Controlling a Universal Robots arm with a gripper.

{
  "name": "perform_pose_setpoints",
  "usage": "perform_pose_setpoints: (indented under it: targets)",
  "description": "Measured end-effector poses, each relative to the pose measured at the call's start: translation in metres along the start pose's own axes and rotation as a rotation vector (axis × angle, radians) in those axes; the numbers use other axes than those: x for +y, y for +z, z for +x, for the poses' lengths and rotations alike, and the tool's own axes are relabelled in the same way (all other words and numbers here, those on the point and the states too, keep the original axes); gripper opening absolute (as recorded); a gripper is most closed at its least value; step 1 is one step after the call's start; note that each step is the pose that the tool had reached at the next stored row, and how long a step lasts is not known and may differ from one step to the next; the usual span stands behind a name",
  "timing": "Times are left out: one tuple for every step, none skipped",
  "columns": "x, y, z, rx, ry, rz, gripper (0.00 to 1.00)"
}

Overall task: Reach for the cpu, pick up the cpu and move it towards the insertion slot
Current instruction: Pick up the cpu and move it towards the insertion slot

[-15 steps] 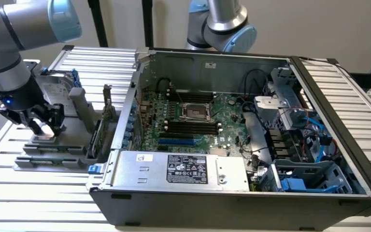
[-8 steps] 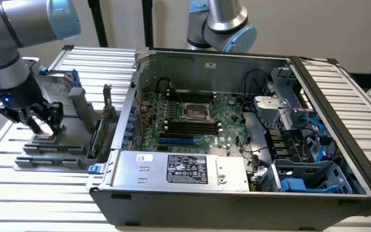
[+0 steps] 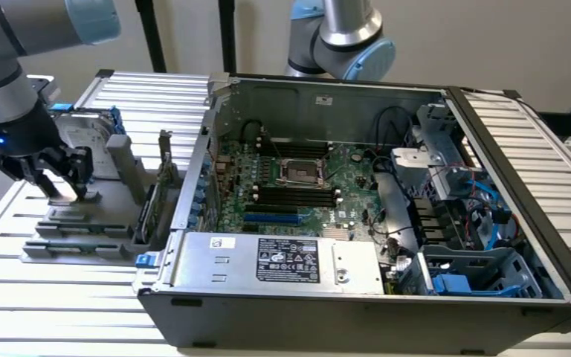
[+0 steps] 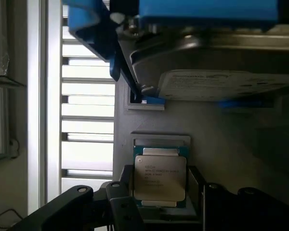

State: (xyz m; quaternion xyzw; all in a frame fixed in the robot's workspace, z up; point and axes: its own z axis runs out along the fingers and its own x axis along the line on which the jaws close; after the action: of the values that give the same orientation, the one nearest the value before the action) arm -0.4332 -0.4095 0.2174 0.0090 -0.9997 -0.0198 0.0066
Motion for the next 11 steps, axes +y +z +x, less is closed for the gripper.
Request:
perform_pose_setpoints:
  targets:
    - [-0.0001,-0.0045,0.000,-0.0002,0.000,-0.0001,0.54]
    - [-0.0003,-0.0089,0.000,0.0000,0.000,-0.0001,0.54]
    - [-0.0004,-0.0135,-0.001,-0.0002,0.000,-0.0002,0.54]
    - [-0.0004,-0.0179,-0.001,-0.0002,0.000,-0.0002,0.54]
    - [-0.0003,-0.0225,-0.002,0.0000,0.000,-0.0001,0.54]
    - [-0.0001,-0.0270,-0.003,-0.0001,0.000,-0.0001,0.54]
    - [0.0000,-0.0318,-0.004,-0.0001,0.000,-0.0002,0.54]
    - [0.0001,-0.0364,-0.006,-0.0002,0.000,-0.0002,0.54]
    - [-0.0001,-0.0409,-0.009,-0.0001,0.000,-0.0002,0.54]
    - [-0.0005,-0.0454,-0.012,0.0003,0.000,-0.0002,0.54]
    - [-0.0010,-0.0501,-0.015,0.0009,0.000,0.0000,0.54]
